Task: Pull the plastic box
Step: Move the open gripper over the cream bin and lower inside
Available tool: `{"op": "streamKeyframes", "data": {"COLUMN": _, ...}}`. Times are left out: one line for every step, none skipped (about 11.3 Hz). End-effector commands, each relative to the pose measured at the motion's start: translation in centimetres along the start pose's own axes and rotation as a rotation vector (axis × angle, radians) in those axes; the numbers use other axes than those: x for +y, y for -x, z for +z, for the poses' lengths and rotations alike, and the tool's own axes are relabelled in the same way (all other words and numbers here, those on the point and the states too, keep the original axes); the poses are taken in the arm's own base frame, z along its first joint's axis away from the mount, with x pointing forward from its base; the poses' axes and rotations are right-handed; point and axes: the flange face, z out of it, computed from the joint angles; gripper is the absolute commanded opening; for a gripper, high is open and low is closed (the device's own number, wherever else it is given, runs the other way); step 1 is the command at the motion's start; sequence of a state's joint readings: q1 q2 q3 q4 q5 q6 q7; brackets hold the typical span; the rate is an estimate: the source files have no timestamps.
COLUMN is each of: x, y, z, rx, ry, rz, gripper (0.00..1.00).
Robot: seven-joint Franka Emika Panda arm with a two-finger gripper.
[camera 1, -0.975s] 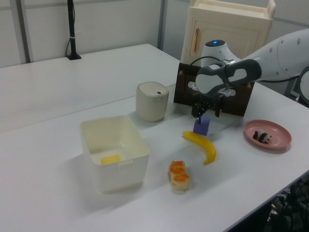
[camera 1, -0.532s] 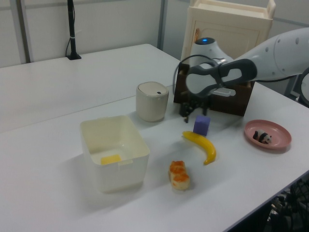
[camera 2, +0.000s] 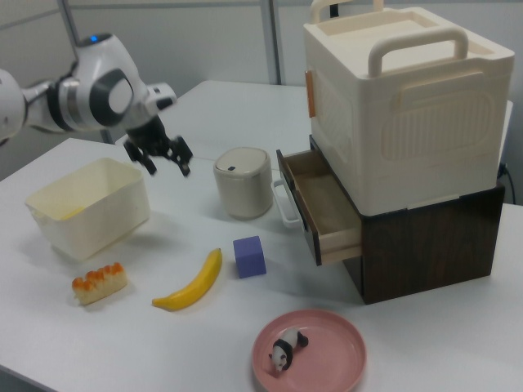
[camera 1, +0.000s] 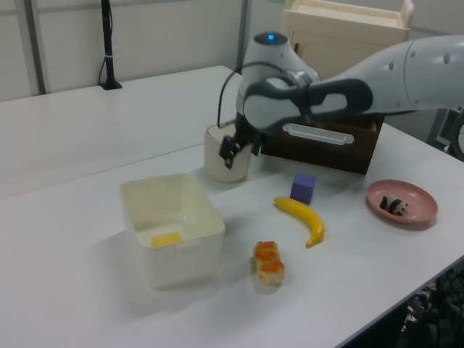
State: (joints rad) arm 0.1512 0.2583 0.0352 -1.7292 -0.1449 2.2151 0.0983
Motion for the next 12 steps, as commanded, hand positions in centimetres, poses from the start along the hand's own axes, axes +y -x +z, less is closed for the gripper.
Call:
{"op": "streamKeyframes", "data": {"x": -3.6, "y": -1.2, "z": -4.3, "rx": 0.068, "ry": -0.061, "rz": -0.057, "gripper": 1.00}}
{"op": "streamKeyframes", "data": {"x": -6.1, "y": -1.0, "z": -5.0, "rx": 0.078, "ry": -0.078, "rz": -0.097, "gripper": 1.00}}
{"op": "streamKeyframes", "data": {"x": -8.6, "y": -0.7, "z": -5.5, "rx": 0.083, "ry": -0.094, "rz": -0.147, "gripper": 1.00}}
{"op": "streamKeyframes", "data": {"x": -11.0, "y": -0.3, "z": -5.8, "rx": 0.086, "ry": -0.104, "rz": -0.215, "gripper": 1.00}}
{"op": "streamKeyframes", "data": {"x": -13.0, "y": 0.3, "z": -5.6, "rx": 0.082, "ry": -0.108, "rz": -0.303, "gripper": 1.00}}
{"op": "streamKeyframes", "data": {"x": -14.7, "y": 0.7, "z": -5.5, "rx": 0.081, "ry": -0.111, "rz": -0.410, "gripper": 1.00}}
{"op": "streamKeyframes", "data": {"x": -15.6, "y": 1.1, "z": -5.5, "rx": 0.071, "ry": -0.108, "rz": -0.506, "gripper": 1.00}}
{"op": "streamKeyframes", "data": {"x": -15.9, "y": 1.9, "z": -5.0, "rx": 0.010, "ry": -0.099, "rz": -0.646, "gripper": 1.00}}
{"op": "streamKeyframes", "data": {"x": -16.5, "y": 2.8, "z": -4.7, "rx": -0.050, "ry": -0.091, "rz": -0.829, "gripper": 1.00}}
{"op": "streamKeyframes", "data": {"x": -16.6, "y": 3.5, "z": -3.9, "rx": -0.108, "ry": -0.071, "rz": -0.983, "gripper": 1.00}}
{"op": "streamKeyframes", "data": {"x": -17.3, "y": 4.0, "z": -3.4, "rx": -0.139, "ry": -0.064, "rz": -1.059, "gripper": 1.00}}
{"op": "streamKeyframes", "data": {"x": -18.1, "y": 4.5, "z": -2.6, "rx": -0.155, "ry": -0.069, "rz": -1.075, "gripper": 1.00}}
